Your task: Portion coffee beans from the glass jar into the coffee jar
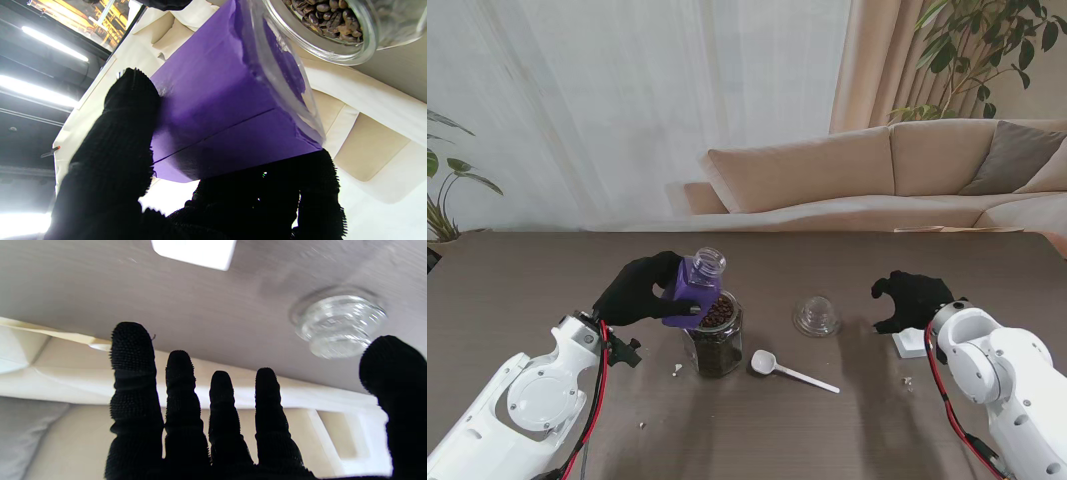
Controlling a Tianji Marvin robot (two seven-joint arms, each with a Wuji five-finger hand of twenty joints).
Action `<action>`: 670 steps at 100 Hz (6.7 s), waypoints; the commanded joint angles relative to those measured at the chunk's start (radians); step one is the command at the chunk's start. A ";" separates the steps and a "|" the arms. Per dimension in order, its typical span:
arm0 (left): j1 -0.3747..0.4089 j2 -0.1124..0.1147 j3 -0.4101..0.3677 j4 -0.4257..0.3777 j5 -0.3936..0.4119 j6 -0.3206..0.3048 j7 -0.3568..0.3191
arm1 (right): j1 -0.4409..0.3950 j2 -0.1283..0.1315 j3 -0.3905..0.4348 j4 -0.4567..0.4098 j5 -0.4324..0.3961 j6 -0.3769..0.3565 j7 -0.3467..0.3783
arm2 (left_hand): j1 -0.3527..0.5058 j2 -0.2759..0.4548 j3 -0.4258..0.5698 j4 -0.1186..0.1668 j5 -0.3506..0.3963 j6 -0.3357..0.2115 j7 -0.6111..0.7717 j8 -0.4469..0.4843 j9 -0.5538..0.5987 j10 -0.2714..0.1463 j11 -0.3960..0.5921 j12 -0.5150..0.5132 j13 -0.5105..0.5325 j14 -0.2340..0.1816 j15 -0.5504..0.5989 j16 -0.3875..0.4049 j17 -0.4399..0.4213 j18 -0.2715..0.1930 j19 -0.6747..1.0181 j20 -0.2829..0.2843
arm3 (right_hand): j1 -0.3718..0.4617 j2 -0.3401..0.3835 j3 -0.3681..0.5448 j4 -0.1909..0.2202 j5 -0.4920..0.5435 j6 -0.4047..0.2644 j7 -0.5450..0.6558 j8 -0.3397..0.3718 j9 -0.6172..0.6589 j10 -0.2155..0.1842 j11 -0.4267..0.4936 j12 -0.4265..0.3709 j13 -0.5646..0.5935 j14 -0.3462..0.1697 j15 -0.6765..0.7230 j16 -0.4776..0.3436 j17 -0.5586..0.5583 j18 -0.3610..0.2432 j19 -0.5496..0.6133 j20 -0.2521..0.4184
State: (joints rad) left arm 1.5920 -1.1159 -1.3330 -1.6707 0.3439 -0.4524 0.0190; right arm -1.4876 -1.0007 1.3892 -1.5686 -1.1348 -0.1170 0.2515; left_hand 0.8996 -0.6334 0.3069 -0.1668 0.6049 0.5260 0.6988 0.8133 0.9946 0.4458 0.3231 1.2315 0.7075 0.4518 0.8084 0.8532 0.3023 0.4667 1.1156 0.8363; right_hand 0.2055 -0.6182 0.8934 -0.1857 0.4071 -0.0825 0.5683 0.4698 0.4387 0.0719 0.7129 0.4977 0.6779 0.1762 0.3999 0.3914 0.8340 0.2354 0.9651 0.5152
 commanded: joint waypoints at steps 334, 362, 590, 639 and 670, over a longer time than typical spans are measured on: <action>0.062 -0.011 -0.047 -0.038 0.002 -0.017 0.029 | 0.141 -0.102 -0.646 0.184 0.303 0.405 -0.293 | 0.201 0.146 0.311 0.073 0.065 -0.044 0.417 0.075 0.073 -0.092 0.075 0.025 0.032 0.034 0.009 0.018 -0.015 -0.062 0.059 0.032 | 0.257 -0.339 0.335 -0.057 0.425 -0.021 0.213 -0.010 0.360 -0.012 0.084 0.123 0.330 -0.071 0.383 0.193 -0.325 0.027 0.228 0.029; 0.064 -0.012 -0.047 -0.040 0.001 -0.015 0.029 | 0.153 -0.115 -0.665 0.218 0.329 0.403 -0.332 | 0.200 0.146 0.312 0.073 0.066 -0.045 0.417 0.076 0.073 -0.091 0.075 0.024 0.032 0.034 0.009 0.019 -0.015 -0.061 0.059 0.033 | 0.370 -0.429 0.324 -0.184 0.491 -0.072 0.501 -0.168 0.548 -0.067 0.097 0.157 0.438 -0.103 0.422 0.207 -0.272 0.027 0.252 0.013; 0.067 -0.013 -0.042 -0.043 -0.009 0.011 0.026 | 0.101 -0.168 -0.558 0.264 0.654 0.255 -0.358 | 0.199 0.144 0.317 0.074 0.068 -0.044 0.410 0.075 0.073 -0.086 0.073 0.022 0.030 0.039 0.008 0.019 -0.019 -0.059 0.059 0.035 | 0.217 -0.255 0.601 -0.200 0.747 0.099 0.592 0.051 0.942 0.080 0.114 0.295 0.638 -0.155 0.970 0.400 0.103 0.028 0.445 0.068; 0.071 -0.013 -0.048 -0.047 -0.009 0.010 0.028 | 0.087 -0.156 -0.525 0.223 0.739 0.263 -0.264 | 0.200 0.144 0.316 0.074 0.068 -0.044 0.409 0.075 0.074 -0.089 0.074 0.023 0.030 0.039 0.008 0.019 -0.019 -0.057 0.058 0.036 | 0.227 -0.176 0.578 -0.180 0.748 0.190 0.557 0.119 0.935 0.127 0.105 0.355 0.634 -0.098 1.001 0.413 0.082 0.088 0.435 0.120; 0.070 -0.012 -0.047 -0.047 -0.014 0.014 0.024 | 0.100 -0.146 -0.537 0.232 0.734 0.260 -0.223 | 0.198 0.146 0.317 0.074 0.068 -0.044 0.408 0.075 0.073 -0.086 0.073 0.022 0.030 0.040 0.007 0.020 -0.021 -0.058 0.058 0.036 | 0.183 -0.025 0.449 -0.123 0.740 0.186 0.477 0.154 0.894 0.089 0.138 0.361 0.636 -0.133 0.988 0.399 0.069 0.065 0.451 0.137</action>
State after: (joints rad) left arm 1.6602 -1.1235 -1.3794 -1.7113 0.3342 -0.4419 0.0606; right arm -1.3708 -1.1510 0.8662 -1.3605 -0.4002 0.1387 -0.0127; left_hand 0.8996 -0.6336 0.3069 -0.1668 0.6049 0.5260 0.6988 0.8133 0.9946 0.4458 0.3231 1.2315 0.7075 0.4556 0.8086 0.8634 0.2997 0.4672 1.1156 0.8456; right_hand 0.4306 -0.6759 1.3458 -0.3460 1.1195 0.0640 1.0539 0.6106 1.3032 0.1040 0.7973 0.8349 1.3006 0.1140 1.3735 0.7953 1.0374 0.2911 1.5569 0.6175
